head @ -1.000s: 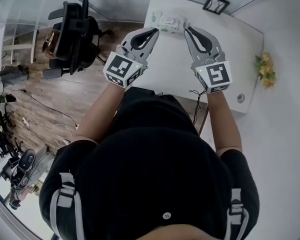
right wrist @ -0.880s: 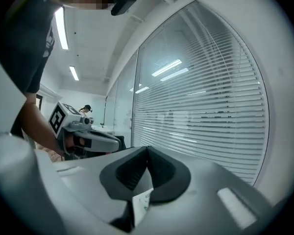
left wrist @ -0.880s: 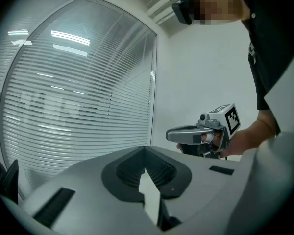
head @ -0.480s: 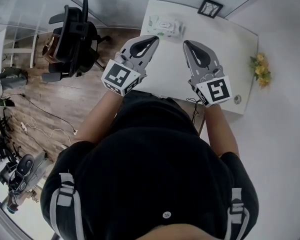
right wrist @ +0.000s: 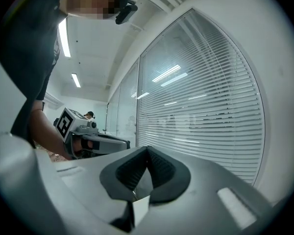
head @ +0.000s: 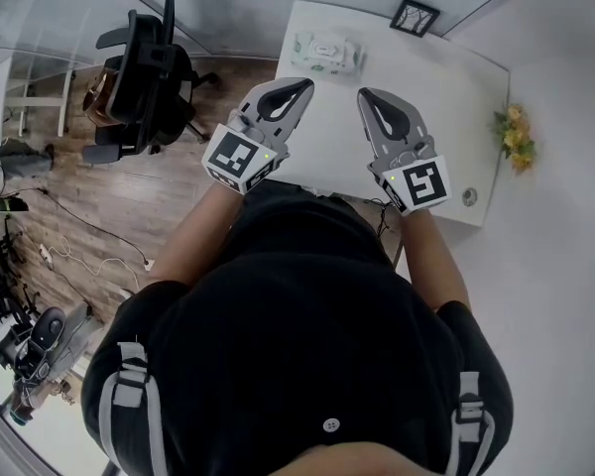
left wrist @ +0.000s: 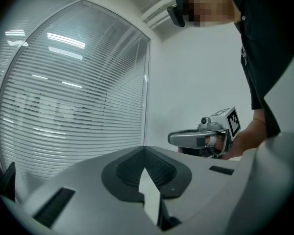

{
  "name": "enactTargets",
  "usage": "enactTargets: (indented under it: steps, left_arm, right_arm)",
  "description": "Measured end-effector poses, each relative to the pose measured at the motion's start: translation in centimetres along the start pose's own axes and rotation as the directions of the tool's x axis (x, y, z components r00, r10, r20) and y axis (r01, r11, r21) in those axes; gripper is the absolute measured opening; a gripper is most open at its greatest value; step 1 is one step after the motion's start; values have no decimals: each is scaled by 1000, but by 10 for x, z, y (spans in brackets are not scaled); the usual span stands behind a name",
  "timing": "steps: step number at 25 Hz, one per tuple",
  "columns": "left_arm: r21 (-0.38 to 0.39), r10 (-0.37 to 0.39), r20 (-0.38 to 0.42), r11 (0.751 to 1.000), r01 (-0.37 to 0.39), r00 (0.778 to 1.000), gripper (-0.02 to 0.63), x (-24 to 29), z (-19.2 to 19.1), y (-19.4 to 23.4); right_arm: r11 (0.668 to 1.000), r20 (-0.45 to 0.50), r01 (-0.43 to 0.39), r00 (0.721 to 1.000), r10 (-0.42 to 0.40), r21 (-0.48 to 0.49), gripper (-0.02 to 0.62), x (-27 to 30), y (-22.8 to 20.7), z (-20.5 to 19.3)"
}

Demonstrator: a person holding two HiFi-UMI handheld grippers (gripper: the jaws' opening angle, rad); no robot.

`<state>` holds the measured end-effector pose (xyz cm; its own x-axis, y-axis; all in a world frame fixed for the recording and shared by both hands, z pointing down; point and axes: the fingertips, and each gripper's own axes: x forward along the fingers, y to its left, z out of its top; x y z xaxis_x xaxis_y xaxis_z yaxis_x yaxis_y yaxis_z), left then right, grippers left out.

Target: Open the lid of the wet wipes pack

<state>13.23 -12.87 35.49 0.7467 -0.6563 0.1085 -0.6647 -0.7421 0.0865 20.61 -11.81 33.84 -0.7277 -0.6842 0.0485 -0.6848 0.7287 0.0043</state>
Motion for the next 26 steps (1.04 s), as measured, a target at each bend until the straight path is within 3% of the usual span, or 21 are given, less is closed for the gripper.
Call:
enactTargets:
  steps: [26]
  left_arm:
    - [1, -12, -21, 1000, 12, 1000, 8, 13, 0, 3]
  right_arm:
    - [1000, -19, 6, 1000, -6, -22, 9, -3, -16, 1]
